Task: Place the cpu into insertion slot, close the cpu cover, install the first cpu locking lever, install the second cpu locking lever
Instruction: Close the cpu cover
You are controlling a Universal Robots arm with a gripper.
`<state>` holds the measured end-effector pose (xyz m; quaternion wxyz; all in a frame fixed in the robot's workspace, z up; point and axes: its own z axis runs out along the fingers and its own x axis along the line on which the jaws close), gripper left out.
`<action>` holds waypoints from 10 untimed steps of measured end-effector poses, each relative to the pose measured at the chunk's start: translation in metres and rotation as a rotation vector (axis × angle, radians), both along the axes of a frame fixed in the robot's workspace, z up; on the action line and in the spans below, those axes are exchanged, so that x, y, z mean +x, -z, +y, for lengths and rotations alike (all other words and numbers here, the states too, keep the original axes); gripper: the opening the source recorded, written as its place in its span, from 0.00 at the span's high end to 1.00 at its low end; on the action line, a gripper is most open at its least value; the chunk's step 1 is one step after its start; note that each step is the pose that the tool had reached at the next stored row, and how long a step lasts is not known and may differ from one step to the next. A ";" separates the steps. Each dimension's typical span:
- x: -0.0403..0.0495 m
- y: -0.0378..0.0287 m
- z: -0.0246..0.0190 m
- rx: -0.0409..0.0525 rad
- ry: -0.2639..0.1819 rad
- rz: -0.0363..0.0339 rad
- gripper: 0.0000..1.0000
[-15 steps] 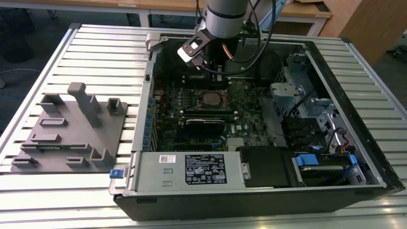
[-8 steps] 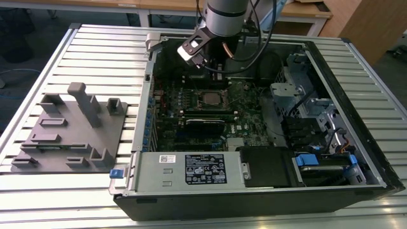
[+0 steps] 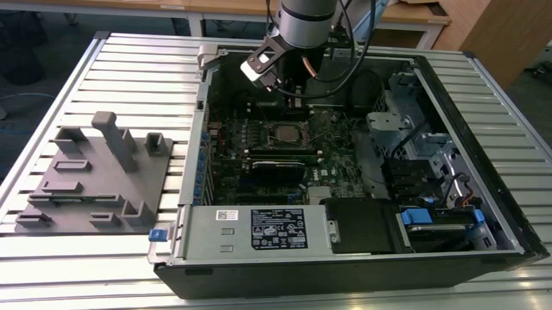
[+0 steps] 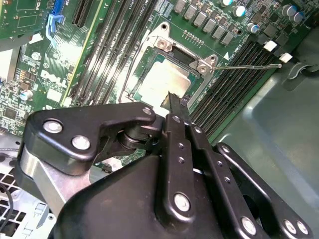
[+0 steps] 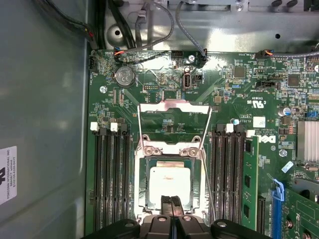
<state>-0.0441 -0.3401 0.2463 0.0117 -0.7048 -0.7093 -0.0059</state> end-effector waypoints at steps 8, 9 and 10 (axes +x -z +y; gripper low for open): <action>0.0001 -0.0012 0.0000 0.0000 0.000 0.0000 0.90; 0.0003 -0.0012 0.0000 0.0000 0.000 0.0000 0.90; 0.0007 -0.0013 0.0000 -0.0001 0.000 0.0001 0.90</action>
